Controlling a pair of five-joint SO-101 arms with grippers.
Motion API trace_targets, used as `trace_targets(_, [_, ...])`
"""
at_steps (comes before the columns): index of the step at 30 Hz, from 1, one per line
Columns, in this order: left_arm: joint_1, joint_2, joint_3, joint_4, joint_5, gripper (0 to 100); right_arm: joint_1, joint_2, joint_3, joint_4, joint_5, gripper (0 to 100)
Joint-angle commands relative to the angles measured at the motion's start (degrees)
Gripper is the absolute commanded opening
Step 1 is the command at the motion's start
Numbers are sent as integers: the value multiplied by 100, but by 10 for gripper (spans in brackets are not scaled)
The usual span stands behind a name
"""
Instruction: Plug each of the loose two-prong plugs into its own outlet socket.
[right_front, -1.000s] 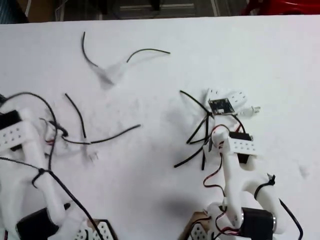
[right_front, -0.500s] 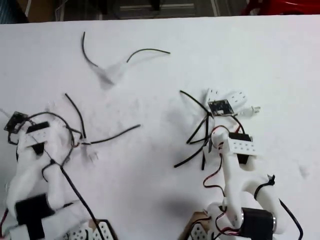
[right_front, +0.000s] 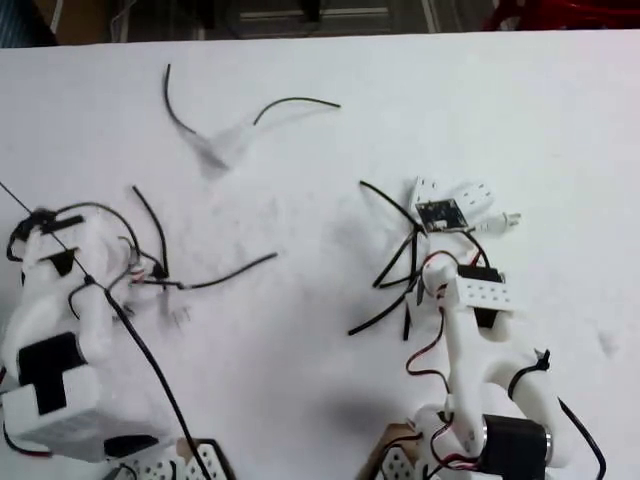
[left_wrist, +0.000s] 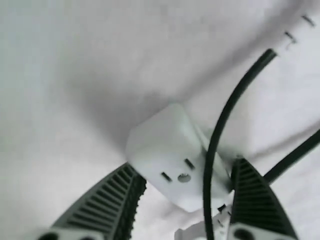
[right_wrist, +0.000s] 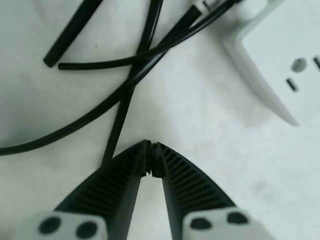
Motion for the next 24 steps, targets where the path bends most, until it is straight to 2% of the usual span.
trace_targets(1, [-532,92,-343,18,-1960,266,-31,-4,-18,-31,44,24])
trace_targets(5, [-813,119,-756,70,-3780,264,-31,-4,-18,-40,44,24])
trace_targets(11, [-866,127,-1073,431,-5222,264,-31,-4,-18,-40,44,24])
trace_targets(14, [-866,127,-1108,466,-5495,264,-31,-4,-18,-40,44,24])
trace_targets(24, [-954,145,-1064,431,-5451,263,-22,-4,-18,-40,44,24])
